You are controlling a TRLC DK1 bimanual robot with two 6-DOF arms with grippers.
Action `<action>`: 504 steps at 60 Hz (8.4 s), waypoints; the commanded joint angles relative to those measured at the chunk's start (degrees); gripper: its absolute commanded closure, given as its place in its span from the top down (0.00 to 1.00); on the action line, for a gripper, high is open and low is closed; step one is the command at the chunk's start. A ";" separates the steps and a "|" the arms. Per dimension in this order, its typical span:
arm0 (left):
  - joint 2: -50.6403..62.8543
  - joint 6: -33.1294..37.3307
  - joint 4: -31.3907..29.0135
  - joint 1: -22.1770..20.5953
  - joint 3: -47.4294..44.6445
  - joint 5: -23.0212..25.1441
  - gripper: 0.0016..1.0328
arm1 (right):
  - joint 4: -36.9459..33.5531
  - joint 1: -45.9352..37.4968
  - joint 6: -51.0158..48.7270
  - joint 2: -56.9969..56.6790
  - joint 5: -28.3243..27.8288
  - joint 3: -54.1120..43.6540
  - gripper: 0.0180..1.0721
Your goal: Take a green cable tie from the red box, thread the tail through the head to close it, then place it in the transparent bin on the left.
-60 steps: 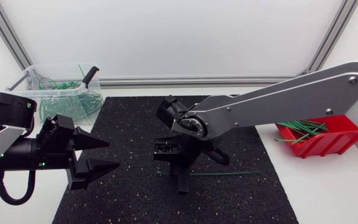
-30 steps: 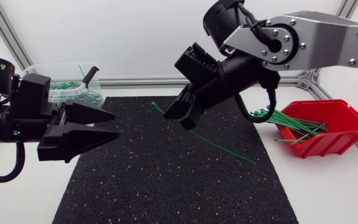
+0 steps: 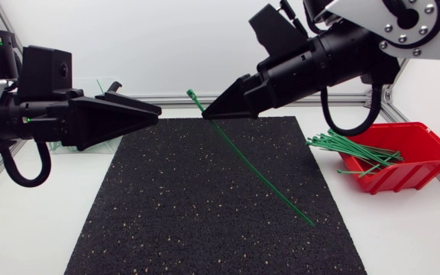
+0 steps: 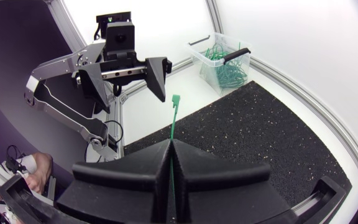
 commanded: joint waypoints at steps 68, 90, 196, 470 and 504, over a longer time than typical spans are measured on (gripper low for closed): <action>6.84 -18.53 20.92 -5.60 -2.16 -2.20 0.04 | 7.47 3.96 7.76 3.61 -3.61 0.64 0.06; 6.49 -18.97 21.18 -3.93 -2.34 -2.12 0.04 | 6.15 3.96 7.06 1.85 -2.46 -1.03 0.08; 4.11 -20.47 22.94 -4.63 -4.36 -2.56 0.04 | 5.36 5.45 4.07 -0.44 0.88 -3.75 0.14; -0.63 8.80 10.02 6.44 -11.13 -22.77 0.96 | 3.95 18.46 -42.25 29.62 31.73 -6.22 0.55; -0.81 8.54 10.11 8.11 -11.04 -22.86 0.96 | 5.18 19.07 -41.19 33.49 30.06 -4.55 0.35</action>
